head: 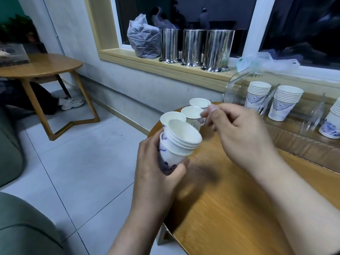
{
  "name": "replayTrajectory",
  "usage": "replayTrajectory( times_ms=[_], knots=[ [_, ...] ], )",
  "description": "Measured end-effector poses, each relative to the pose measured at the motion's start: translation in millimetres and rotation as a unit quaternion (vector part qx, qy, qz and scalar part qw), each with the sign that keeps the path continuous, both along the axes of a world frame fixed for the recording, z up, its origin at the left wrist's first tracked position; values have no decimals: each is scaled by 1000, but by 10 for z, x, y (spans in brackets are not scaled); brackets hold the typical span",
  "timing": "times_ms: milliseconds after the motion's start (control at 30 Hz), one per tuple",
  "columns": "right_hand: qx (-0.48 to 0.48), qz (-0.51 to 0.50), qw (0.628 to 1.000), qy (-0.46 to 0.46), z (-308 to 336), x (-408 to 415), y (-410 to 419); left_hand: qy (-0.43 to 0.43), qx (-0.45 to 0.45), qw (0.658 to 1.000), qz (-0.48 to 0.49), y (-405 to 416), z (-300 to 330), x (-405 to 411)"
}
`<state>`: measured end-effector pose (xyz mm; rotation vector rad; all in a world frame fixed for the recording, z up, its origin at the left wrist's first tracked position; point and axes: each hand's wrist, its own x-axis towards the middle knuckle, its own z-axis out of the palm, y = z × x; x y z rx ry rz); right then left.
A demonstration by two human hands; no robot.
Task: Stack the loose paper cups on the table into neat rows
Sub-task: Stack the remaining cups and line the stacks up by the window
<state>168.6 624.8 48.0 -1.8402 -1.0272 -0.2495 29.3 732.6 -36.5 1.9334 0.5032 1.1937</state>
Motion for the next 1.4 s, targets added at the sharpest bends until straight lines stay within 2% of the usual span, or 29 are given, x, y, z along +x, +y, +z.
replayTrajectory(
  times_ms=[67,133,233,367,433,633,733,967,1200,1400],
  knots=[
    [30,-16,998,-43,-165,78,106,-26,-57,997,34,27,15,-23],
    [-10,20,997,-72,-372,117,217,-34,-82,995,50,64,17,-47],
    [-77,76,990,-88,-592,123,378,-32,-81,994,62,104,-9,-44],
    [-84,56,988,-113,-675,165,519,-33,-78,994,66,98,-17,-33],
    [-42,36,990,-127,-657,167,528,-31,-76,994,67,98,-21,-37],
    [188,-59,973,-118,-433,44,306,-12,-76,995,59,90,-6,-22],
    [245,-48,963,-99,-374,-4,252,18,-60,997,42,90,-13,-2],
    [147,93,971,-164,-447,19,329,47,-44,997,29,106,-8,81],
    [110,120,983,-84,-475,64,334,107,-58,992,12,114,5,106],
    [97,149,983,-36,-479,64,328,93,-82,992,6,155,7,136]
  ],
)
